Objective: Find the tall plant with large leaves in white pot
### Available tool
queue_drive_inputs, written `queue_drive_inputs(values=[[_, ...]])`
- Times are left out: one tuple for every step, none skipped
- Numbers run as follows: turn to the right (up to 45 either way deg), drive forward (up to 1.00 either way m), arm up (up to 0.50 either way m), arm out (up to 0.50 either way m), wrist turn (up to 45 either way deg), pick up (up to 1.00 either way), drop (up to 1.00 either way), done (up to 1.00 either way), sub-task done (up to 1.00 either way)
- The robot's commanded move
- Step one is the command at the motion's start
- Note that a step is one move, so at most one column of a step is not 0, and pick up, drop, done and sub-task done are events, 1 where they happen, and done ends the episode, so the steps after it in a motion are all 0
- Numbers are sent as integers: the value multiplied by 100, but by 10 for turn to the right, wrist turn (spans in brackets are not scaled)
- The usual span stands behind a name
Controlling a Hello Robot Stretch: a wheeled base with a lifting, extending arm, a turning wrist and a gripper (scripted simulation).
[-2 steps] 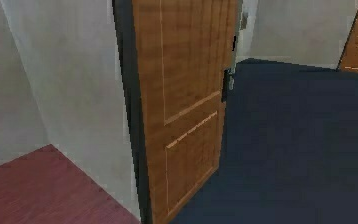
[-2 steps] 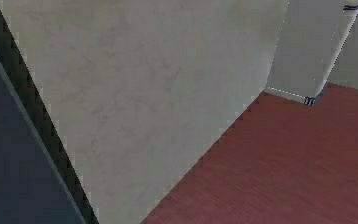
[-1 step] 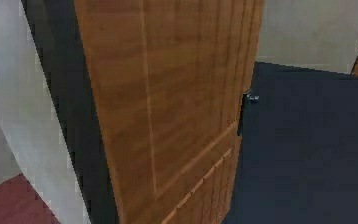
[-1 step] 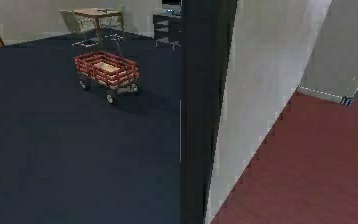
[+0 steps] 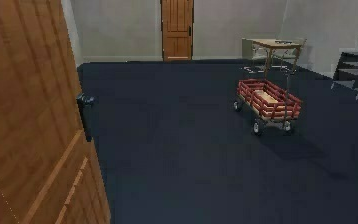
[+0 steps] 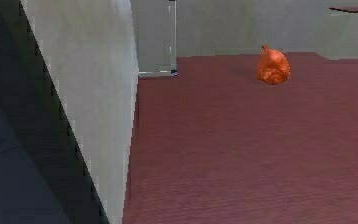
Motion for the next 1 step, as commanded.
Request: queue_drive_inputs(values=[[90, 0, 0, 0, 0, 0, 0, 0, 0]])
